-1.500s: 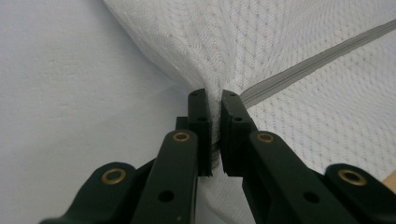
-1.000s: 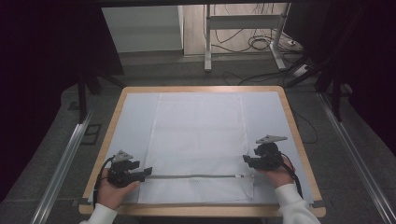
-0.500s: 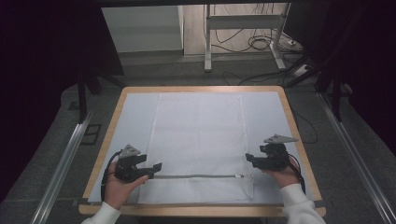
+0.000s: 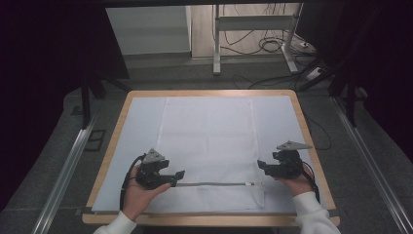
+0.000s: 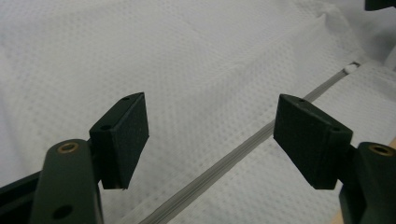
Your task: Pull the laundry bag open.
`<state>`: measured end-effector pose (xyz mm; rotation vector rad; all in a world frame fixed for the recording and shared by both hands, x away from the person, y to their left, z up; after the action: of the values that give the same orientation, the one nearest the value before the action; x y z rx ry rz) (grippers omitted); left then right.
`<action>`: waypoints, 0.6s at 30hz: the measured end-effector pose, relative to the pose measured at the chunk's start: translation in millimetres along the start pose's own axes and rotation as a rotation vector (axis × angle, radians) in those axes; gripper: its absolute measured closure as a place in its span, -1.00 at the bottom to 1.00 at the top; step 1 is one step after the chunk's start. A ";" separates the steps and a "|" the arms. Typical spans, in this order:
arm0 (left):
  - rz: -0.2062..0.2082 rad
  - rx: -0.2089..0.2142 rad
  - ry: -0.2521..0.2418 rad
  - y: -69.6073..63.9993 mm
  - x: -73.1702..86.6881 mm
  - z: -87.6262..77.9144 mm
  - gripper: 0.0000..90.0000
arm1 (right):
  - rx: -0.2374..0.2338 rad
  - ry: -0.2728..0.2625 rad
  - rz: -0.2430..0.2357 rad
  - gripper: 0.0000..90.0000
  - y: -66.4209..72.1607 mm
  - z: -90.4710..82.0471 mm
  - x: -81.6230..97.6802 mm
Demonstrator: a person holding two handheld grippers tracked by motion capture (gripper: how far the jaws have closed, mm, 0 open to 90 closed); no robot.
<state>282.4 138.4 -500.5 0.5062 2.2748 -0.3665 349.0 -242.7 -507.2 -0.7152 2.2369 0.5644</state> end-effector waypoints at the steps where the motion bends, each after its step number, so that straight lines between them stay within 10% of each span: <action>1: 0.000 0.000 0.000 0.0 0.0 0.0 -0.41 | 0.000 0.000 0.000 -0.40 0.0 0.0 0.0; 18: 0.058 0.060 0.047 -41.1 -18.1 21.8 -0.36 | 0.020 -0.016 0.011 -0.40 -4.3 -5.4 4.2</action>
<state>288.4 88.9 -497.5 0.6164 2.2946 -0.3979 346.5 -250.4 -507.6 -0.6859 2.2298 0.5508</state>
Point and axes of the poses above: each handheld gripper's, and its own axes: z roughly forward along the jaws, x roughly out of its underside, y roughly to its left, the point moved 3 cm from there along z, roughly forward along the jaws, and after that the axes turned 9 degrees about -x, right-handed, at the moved point
